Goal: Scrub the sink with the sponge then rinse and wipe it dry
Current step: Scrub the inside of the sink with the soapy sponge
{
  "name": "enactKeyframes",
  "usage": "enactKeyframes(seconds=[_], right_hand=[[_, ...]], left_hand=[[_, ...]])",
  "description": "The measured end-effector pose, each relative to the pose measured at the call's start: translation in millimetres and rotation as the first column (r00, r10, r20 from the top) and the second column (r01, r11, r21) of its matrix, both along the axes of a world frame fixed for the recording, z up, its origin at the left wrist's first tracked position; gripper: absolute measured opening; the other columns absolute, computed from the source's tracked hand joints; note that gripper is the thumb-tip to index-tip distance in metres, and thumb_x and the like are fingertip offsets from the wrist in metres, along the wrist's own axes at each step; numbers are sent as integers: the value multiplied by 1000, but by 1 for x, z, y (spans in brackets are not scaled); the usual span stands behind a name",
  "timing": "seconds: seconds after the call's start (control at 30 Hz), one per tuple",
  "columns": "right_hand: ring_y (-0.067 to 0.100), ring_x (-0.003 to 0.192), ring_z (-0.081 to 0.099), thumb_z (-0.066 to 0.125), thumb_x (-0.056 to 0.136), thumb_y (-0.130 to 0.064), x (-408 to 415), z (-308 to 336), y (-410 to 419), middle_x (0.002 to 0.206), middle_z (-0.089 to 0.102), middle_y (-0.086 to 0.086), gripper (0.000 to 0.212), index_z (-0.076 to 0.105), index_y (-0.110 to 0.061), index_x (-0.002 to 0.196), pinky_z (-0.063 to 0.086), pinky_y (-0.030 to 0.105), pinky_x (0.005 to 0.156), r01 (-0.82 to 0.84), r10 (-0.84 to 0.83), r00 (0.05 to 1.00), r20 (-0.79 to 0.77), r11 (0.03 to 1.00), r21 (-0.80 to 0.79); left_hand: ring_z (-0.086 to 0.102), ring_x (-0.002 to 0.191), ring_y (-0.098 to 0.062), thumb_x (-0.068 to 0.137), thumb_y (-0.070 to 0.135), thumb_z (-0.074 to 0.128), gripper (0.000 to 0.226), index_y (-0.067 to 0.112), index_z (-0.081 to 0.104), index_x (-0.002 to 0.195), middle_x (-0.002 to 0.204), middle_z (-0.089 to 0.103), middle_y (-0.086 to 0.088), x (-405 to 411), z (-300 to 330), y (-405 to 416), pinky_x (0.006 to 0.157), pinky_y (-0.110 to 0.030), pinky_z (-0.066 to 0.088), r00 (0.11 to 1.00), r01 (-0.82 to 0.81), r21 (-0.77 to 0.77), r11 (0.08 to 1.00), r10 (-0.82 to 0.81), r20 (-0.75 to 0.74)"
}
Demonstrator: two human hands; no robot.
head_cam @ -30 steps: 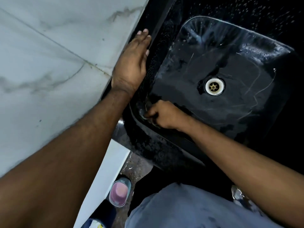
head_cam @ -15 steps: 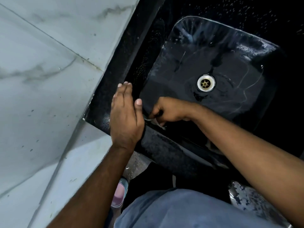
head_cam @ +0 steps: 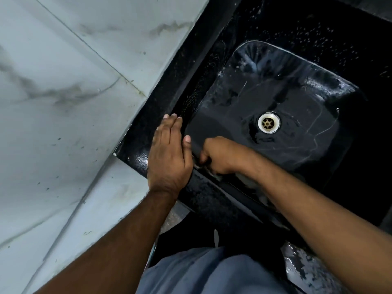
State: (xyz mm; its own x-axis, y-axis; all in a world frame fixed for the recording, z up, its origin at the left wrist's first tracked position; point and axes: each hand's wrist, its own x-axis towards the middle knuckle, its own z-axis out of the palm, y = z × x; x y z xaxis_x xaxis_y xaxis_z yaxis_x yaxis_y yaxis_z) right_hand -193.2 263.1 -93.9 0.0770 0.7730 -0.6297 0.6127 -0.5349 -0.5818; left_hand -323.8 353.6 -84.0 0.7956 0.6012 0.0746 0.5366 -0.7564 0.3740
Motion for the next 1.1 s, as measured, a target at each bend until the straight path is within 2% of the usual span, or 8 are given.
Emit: enactKeyframes(seconds=[0.1,0.23,0.3,0.53,0.73,0.9,1.03,1.1], right_hand=[[14,101,67,65,80,7,-4,4,-11,114,72,-6,49,73,-25,116,55,25,87,-22,22,998,66,1000,-9],[19,107,65,58,89,1,-9,-31,-16,122,69,0,43,72,-24,121,46,19,78,79,-76,995,58,995,-57],[21,107,65,58,89,0,-7,-37,-23,122,70,0,43,72,-25,121,47,21,83,77,-74,996,52,995,-58],[2,78,62,68,80,1,1,-11,-51,92,72,-15,45,76,-31,110,48,14,74,121,-121,993,-4,992,-44],[17,104,67,70,81,-2,-8,-38,-45,118,71,-3,46,72,-27,120,48,22,82,102,-99,995,28,985,-139],[1,64,63,71,77,0,-3,9,-73,80,71,-11,42,77,-30,106,52,19,69,156,-159,987,-37,984,-84],[14,86,69,63,78,6,-13,8,-63,92,75,-3,41,79,-27,97,52,21,72,142,-139,987,77,989,-29],[18,90,67,62,83,1,-15,-14,-57,95,72,0,32,77,-26,89,51,21,72,144,-137,987,81,986,-85]], left_hand=[[28,149,-22,103,24,43,46,4,45,145,153,42,-10,0,-1,1,120,-44,27,1000,1,-8,1000,-1,-1],[27,149,-23,103,27,44,48,4,45,145,153,42,-10,1,-1,1,120,-45,26,1000,6,-3,1000,-6,1],[26,150,-22,103,28,43,48,4,44,145,154,41,-9,1,-1,-1,121,-45,25,1000,5,-1,1000,-5,-7],[24,151,-22,104,27,41,47,4,44,145,153,42,-9,0,-3,-2,123,-43,21,1000,20,12,1000,-20,-20],[24,151,-20,105,30,37,49,4,42,147,154,41,-9,-4,-5,-1,124,-39,19,1000,4,19,1000,-4,-7],[26,150,-21,106,30,36,49,2,42,146,153,43,-11,-3,-5,0,124,-36,19,999,5,12,1000,-5,37],[24,151,-20,105,29,36,50,4,41,148,155,40,-10,-6,-5,-2,124,-40,20,998,62,4,998,-62,20],[24,151,-20,106,28,37,49,4,41,148,155,40,-10,-7,-5,-4,123,-40,21,997,74,5,997,-74,22]])
